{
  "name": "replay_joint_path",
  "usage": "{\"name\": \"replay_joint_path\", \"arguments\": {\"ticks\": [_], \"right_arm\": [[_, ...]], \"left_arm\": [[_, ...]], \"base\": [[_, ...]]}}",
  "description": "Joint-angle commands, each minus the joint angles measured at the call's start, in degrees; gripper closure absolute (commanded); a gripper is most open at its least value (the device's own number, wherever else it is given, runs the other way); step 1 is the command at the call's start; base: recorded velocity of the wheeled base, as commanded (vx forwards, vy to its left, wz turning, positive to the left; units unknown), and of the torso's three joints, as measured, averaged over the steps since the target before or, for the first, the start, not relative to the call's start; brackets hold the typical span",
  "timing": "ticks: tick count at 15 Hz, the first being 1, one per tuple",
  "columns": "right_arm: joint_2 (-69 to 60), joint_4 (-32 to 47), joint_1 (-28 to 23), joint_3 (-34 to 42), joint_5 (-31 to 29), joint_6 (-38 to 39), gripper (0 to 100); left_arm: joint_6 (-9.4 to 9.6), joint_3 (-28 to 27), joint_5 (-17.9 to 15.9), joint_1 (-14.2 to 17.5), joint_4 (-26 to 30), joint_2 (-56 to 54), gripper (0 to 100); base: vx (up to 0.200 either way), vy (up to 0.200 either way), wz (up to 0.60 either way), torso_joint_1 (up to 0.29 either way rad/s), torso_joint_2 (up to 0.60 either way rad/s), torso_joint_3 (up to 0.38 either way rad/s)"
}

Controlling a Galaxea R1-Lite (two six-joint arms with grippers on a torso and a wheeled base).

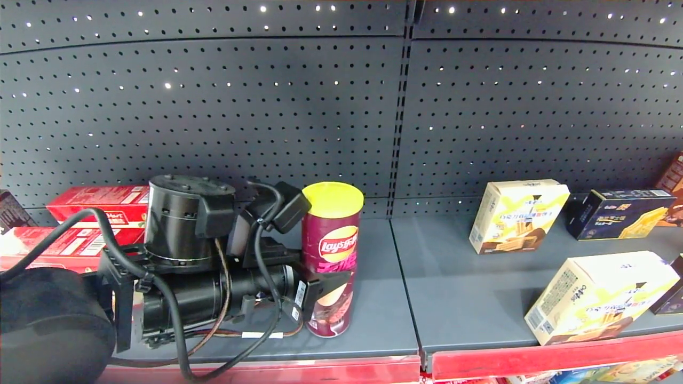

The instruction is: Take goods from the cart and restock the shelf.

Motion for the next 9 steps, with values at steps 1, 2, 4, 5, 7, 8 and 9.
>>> {"name": "replay_joint_path", "arguments": {"ticks": [1, 2, 4, 5, 7, 8, 9], "right_arm": [[-0.1, 0.0, 0.0, 0.0, -0.1, 0.0, 100], [-0.1, 0.0, 0.0, 0.1, -0.1, 0.0, 100], [-0.1, 0.0, 0.0, 0.4, -0.1, 0.0, 100], [0.0, 0.0, 0.0, 0.4, -0.1, 0.0, 100], [0.0, 0.0, 0.0, 0.4, -0.1, 0.0, 100], [0.1, 0.0, 0.0, 0.4, -0.1, 0.0, 100], [0.1, 0.0, 0.0, 0.4, -0.1, 0.0, 100]], "left_arm": [[0.01, -0.2, 0.0, 0.0, 0.0, 1.7, 100], [0.01, -0.3, 0.0, 0.1, 0.0, 1.8, 100], [-0.08, -0.5, 0.0, 0.2, 0.0, 2.5, 100], [0.01, -0.8, 0.0, 0.1, 0.0, 2.9, 100], [0.01, -0.7, 0.0, 0.1, -0.1, 3.0, 100], [0.01, -0.6, 0.0, 0.1, -0.1, 3.0, 100], [0.01, -0.5, 0.0, 0.2, -0.1, 3.0, 100]], "base": [[0.000, 0.000, 0.00, 0.000, 0.00, 0.000], [0.000, 0.000, 0.00, 0.000, 0.00, 0.000], [0.000, 0.000, 0.00, 0.000, 0.00, 0.000], [0.000, 0.000, 0.00, 0.000, 0.00, 0.000], [0.000, 0.000, 0.00, 0.000, 0.00, 0.000], [0.000, 0.000, 0.00, 0.000, 0.00, 0.000], [0.000, 0.000, 0.00, 0.000, 0.00, 0.000]]}}
